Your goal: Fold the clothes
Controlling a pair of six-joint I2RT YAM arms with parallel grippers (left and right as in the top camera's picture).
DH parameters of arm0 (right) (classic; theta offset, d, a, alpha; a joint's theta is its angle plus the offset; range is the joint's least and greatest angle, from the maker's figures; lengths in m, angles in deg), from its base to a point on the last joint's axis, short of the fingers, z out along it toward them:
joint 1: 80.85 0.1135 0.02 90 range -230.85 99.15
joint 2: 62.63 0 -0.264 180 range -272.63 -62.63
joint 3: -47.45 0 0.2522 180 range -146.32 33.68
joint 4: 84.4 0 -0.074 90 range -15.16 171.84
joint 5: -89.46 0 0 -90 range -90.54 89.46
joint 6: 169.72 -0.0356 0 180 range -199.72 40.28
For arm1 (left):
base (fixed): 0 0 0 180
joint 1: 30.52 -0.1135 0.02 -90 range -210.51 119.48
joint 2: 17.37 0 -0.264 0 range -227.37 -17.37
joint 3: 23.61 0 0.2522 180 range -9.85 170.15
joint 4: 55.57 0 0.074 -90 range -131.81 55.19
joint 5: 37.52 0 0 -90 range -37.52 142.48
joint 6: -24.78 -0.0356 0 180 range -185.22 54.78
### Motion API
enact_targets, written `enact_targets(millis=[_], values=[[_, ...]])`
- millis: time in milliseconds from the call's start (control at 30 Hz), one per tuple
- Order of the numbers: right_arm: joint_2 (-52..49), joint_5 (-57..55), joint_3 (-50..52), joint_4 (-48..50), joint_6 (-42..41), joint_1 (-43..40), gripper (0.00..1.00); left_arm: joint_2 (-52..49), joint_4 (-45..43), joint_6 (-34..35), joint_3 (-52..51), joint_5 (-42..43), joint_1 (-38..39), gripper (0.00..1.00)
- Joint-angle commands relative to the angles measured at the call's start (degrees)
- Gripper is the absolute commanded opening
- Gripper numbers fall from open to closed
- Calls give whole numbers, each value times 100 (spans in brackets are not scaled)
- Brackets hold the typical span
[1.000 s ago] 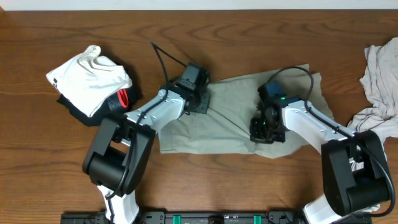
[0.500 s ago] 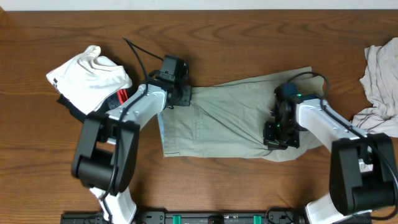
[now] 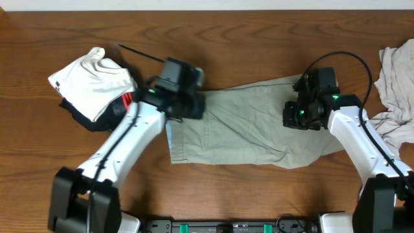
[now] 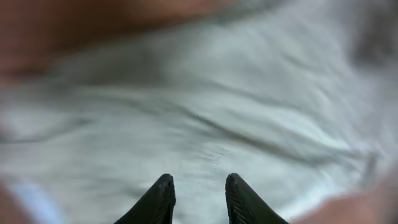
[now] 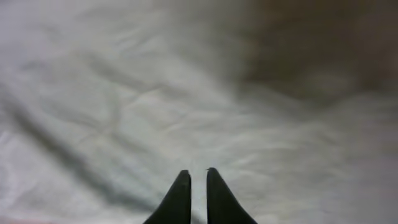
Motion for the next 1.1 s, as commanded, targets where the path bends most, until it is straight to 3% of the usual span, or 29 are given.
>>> enact_targets(millis=[0,133,233,433,600,833,1067], values=[[-249,-1051,-22,173,-553,-127,8,-304,-114,96,-286,787,507,30],[-424,-612,-22,448,-546,-216,6,-695,-332,85,-321,669,953,29],[-535,-616,-22,754,-291,-243,7,-1027,-293,210,-321,188,1132,23],[-627,-612,-22,1360,173,-356,11,-1598,-68,732,-321,164,1156,12],[-686,-623,-22,1373,170,-503,11,-1676,402,1349,-321,162,1038,11],[-1362,-658,-20,1663,149,-616,11,-1676,863,1381,-321,-164,717,9],[-2114,-680,-28,2817,-22,-868,10,-1676,925,1281,-319,-323,636,9]])
